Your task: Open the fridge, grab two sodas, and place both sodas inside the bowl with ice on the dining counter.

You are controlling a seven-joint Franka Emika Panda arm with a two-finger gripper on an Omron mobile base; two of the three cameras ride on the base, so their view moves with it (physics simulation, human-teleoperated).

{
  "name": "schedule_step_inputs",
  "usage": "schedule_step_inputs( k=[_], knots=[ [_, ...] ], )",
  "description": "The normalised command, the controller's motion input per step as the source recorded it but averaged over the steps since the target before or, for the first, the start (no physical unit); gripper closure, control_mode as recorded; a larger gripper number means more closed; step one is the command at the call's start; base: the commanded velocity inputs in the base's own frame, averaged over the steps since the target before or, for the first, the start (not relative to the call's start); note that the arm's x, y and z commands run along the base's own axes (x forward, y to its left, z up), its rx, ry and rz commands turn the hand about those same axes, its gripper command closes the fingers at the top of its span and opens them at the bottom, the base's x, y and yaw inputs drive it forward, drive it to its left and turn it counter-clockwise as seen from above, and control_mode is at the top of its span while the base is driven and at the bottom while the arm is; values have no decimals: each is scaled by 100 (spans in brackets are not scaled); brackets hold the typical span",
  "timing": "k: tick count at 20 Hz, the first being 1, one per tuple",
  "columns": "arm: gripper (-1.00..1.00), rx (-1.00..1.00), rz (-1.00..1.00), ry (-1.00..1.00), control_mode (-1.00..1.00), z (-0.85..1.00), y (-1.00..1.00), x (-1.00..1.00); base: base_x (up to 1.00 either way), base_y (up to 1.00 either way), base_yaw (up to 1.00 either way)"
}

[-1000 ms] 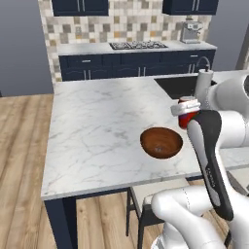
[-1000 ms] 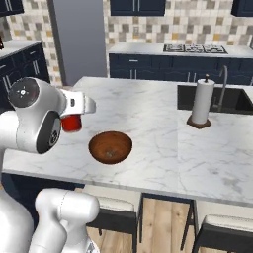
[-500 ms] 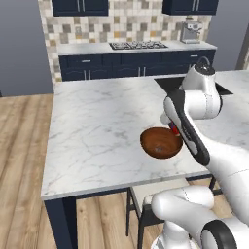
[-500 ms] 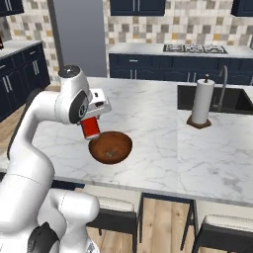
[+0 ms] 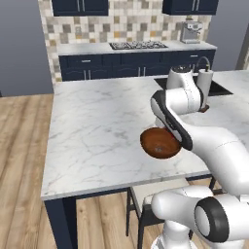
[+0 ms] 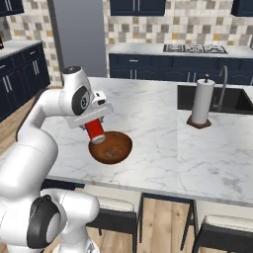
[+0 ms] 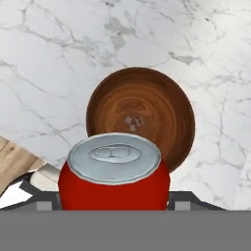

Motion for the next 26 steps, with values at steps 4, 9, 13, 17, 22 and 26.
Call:
schedule_step_inputs(
  k=[4,9,13,17,22,26],
  knots=[
    [100,0,1,-4,-100,-45,0,0,0,0,0],
    [100,0,8,-1,-100,-32,-8,20,0,0,0],
    [100,0,13,1,-100,-33,-27,47,0,0,0],
    [100,0,13,1,-100,-39,-19,44,0,0,0],
    [100,0,9,1,-100,-42,0,31,0,0,0],
    [100,0,7,1,-100,-36,0,29,0,0,0]
  ],
)
